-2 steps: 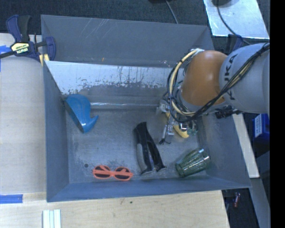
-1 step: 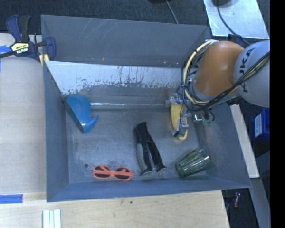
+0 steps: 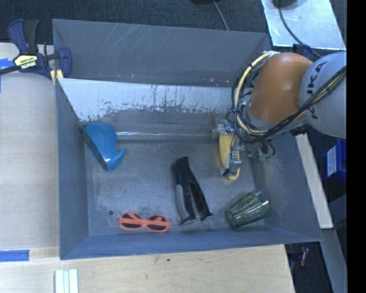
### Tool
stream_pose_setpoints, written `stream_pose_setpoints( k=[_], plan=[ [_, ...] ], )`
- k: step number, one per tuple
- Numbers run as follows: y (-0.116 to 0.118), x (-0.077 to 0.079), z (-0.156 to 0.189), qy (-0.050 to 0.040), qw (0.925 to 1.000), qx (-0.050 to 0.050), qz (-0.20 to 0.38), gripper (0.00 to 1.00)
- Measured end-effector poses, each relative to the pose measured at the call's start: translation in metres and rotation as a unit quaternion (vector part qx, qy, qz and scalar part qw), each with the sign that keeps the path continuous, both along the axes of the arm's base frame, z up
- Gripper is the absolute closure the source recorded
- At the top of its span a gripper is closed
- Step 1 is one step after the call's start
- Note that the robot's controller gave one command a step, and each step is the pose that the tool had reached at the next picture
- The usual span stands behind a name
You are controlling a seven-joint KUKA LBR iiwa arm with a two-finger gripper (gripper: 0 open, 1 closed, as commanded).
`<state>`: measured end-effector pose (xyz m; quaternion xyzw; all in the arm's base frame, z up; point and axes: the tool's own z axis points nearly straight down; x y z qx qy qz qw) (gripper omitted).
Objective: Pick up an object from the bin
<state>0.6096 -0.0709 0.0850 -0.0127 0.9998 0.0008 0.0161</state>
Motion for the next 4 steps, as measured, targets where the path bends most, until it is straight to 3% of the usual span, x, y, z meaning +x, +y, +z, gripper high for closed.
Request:
stream_pose_setpoints(
  k=[1,2,3,4],
  plan=[
    [-0.009,0.003,0.047,-0.0057,0.9999,-0.001,-0.015,0.00],
    [-0.020,0.008,0.078,-0.0023,1.0000,0.000,-0.004,0.00],
    [-0.018,0.006,0.073,-0.0020,1.0000,0.000,-0.008,0.00],
    [-0.041,0.001,0.010,-0.0044,0.9881,-0.006,0.153,0.00]
  ],
)
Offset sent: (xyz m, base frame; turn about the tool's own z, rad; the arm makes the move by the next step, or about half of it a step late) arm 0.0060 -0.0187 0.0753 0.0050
